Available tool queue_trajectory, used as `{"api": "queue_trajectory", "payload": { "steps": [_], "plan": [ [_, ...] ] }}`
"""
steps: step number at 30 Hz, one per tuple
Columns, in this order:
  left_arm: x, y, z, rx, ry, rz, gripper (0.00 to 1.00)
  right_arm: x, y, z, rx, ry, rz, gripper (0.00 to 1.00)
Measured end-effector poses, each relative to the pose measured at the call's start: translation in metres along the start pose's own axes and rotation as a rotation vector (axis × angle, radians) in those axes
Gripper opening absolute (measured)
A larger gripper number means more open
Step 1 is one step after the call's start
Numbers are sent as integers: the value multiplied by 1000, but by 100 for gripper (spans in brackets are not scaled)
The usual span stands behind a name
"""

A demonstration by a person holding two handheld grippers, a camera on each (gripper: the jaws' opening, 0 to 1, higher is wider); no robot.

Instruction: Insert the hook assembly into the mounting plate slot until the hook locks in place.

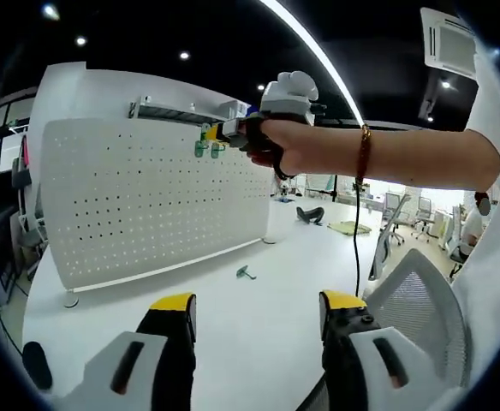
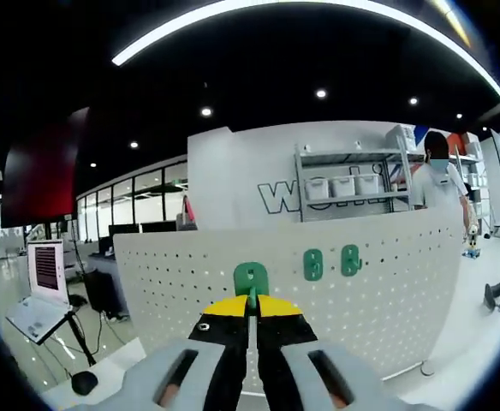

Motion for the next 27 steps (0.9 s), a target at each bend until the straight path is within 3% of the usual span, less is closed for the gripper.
{"api": "queue_trajectory", "payload": {
  "steps": [27],
  "plan": [
    [7, -2, 3, 13, 8, 2, 59, -7, -9, -42, -17, 69, -34, 1]
  ]
}}
Point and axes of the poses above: the point that each gripper's makers call its tool centre point, and the gripper's own axes: z roughly backward along the fingers, x roughly to its left, y roughly out of its underside, the point moved 2 cm from there along z, roughly backward along the fingers, and after that the axes turned 14 degrees about -z, right-handed, at the moved point
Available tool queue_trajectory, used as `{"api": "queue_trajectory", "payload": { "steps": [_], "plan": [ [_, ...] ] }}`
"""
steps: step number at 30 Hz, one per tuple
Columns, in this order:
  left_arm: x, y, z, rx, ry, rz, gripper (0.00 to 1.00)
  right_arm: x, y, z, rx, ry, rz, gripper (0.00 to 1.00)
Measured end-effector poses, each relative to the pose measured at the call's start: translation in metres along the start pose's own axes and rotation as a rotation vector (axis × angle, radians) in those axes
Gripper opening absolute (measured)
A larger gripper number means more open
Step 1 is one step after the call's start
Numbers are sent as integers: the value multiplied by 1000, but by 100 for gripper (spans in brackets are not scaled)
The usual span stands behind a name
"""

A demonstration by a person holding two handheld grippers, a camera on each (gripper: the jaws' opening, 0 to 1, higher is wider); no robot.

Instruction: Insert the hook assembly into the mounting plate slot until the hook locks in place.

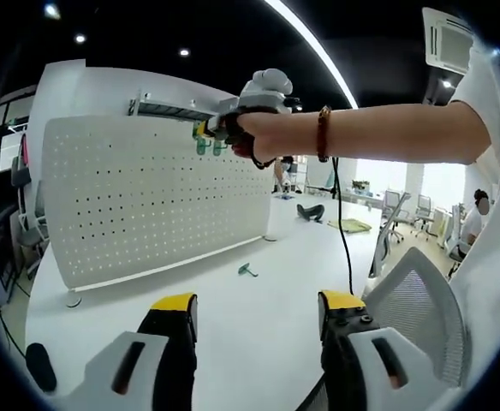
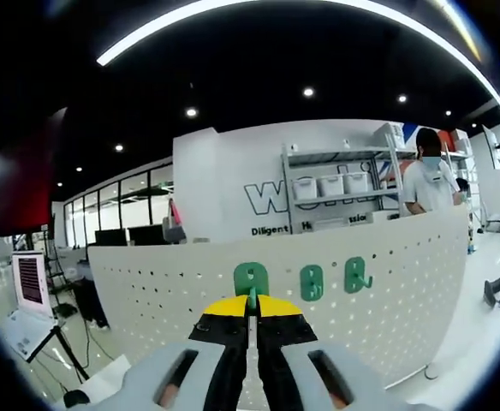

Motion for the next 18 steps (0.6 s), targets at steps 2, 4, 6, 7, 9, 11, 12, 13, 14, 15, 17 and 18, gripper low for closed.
{"api": "queue_trajectory", "payload": {
  "steps": [2, 4, 6, 7, 9, 11, 12, 13, 14, 15, 17, 18],
  "plan": [
    [1, 0, 0, 3, 0, -5, 59, -1, 0, -3, 2, 5, 1, 1],
    [3, 0, -1, 4, -1, -3, 59, -3, 2, -6, 8, 8, -6, 1],
    [3, 0, 0, -1, -3, -1, 59, -4, 3, -8, 8, 15, -7, 1],
    [4, 0, 0, 1, -3, 1, 59, -5, 3, -9, 9, 20, -3, 1],
    [5, 1, 0, 4, -8, 0, 59, -4, 6, -12, 15, 25, -4, 1],
    [6, 4, -2, 4, -9, 15, 60, -1, 8, -15, 21, 21, 2, 1],
    [7, 5, -2, 14, -8, 13, 60, 0, 8, -17, 18, 19, 0, 1],
    [7, 5, -1, 15, -9, 9, 60, 1, 7, -18, 12, 18, 6, 1],
    [7, 4, -1, 14, -11, 1, 60, 0, 8, -20, 12, 22, 7, 1],
    [7, 4, 0, 11, -12, 4, 60, 0, 8, -21, 13, 24, 2, 1],
    [9, 4, 1, 7, -14, 14, 60, -1, 8, -25, 13, 25, -5, 1],
    [9, 4, 2, 7, -17, 12, 60, -1, 8, -27, 9, 28, 0, 1]
  ]
}}
Point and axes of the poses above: the point that each gripper's makers call its tool centre point, and the gripper's own axes: z roughly backward along the fingers, x roughly to its left, y roughly out of its underside, the point moved 2 cm from there along z, roughly backward along the fingers, and after that the axes turned 14 degrees about -z, right-handed, at the moved point
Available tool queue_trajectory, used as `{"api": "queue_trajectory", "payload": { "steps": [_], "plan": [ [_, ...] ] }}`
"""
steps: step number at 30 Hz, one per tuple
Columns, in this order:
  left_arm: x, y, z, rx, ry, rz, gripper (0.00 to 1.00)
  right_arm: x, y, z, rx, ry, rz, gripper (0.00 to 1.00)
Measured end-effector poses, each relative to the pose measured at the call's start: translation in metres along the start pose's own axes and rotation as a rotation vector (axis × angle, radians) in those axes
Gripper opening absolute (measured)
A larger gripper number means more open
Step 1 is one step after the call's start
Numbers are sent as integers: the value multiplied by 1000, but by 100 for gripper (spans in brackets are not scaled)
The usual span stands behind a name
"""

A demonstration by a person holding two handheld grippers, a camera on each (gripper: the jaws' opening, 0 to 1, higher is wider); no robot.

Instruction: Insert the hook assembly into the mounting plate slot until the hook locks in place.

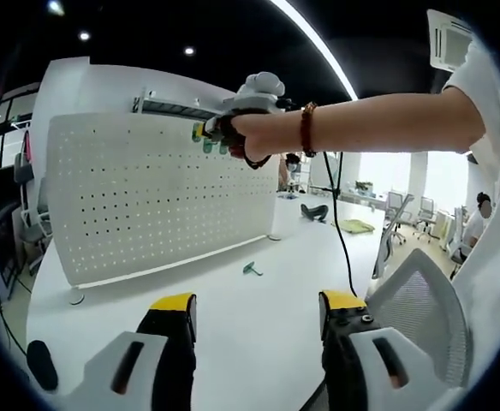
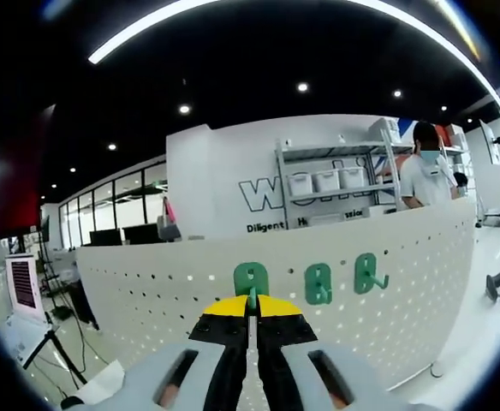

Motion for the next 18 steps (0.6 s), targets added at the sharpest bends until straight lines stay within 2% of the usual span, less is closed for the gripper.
{"api": "queue_trajectory", "payload": {
  "steps": [7, 14, 16, 18],
  "plan": [
    [4, 6, 2, 12, -8, 10, 60, -6, 1, -9, 6, 24, 13, 1],
    [5, 6, -2, 12, -4, 13, 60, -8, 4, -16, 9, 36, 14, 1],
    [5, 5, -3, 15, -1, 8, 60, -8, 6, -19, 21, 33, 54, 1],
    [5, 3, -2, 9, -1, 10, 60, -8, 6, -20, 21, 36, 46, 1]
  ]
}}
Point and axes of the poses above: the point that each gripper's makers call its tool centre point, and the gripper's own axes: z roughly backward along the fingers, x roughly to its left, y roughly out of its underside, the point moved 2 cm from there along z, roughly backward along the fingers, and after that the axes turned 14 degrees about -z, right-handed, at the moved point
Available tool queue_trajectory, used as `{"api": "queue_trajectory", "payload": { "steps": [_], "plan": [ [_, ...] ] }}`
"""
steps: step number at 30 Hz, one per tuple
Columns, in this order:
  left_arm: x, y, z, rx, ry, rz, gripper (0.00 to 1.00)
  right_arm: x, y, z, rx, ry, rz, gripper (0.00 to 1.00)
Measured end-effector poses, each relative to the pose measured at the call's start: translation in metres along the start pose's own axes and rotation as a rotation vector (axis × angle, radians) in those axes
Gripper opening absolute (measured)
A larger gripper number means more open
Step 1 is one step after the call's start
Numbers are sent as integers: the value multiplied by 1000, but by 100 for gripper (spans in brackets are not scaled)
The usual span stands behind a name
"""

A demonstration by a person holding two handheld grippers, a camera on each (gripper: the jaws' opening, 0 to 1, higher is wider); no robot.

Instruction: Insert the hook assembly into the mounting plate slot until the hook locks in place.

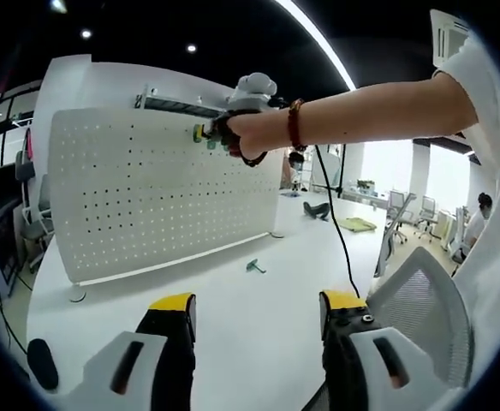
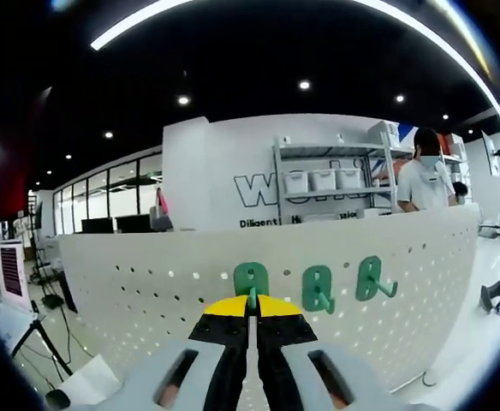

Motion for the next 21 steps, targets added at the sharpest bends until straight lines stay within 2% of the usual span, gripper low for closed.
{"api": "queue_trajectory", "payload": {
  "steps": [4, 8, 15, 20, 21],
  "plan": [
    [2, 0, -1, -8, 1, 15, 60, 0, 2, -5, 5, 4, 27, 1],
    [3, 0, 0, -6, -2, 13, 60, -7, 4, -7, 12, 31, -4, 1],
    [4, 5, -2, 2, 0, 22, 59, -6, 4, -11, 12, 18, 10, 1],
    [3, 5, -4, 5, 8, 23, 59, -5, 5, -10, 7, 27, -10, 1],
    [3, 4, -5, 3, 8, 22, 59, -5, 5, -10, 9, 32, -38, 1]
  ]
}}
Point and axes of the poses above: the point that each gripper's makers call its tool centre point, and the gripper's own axes: z roughly backward along the fingers, x roughly to its left, y roughly out of its underside, the point moved 2 cm from there along z, roughly backward along the fingers, and after that the axes turned 14 degrees about -z, right-handed, at the moved point
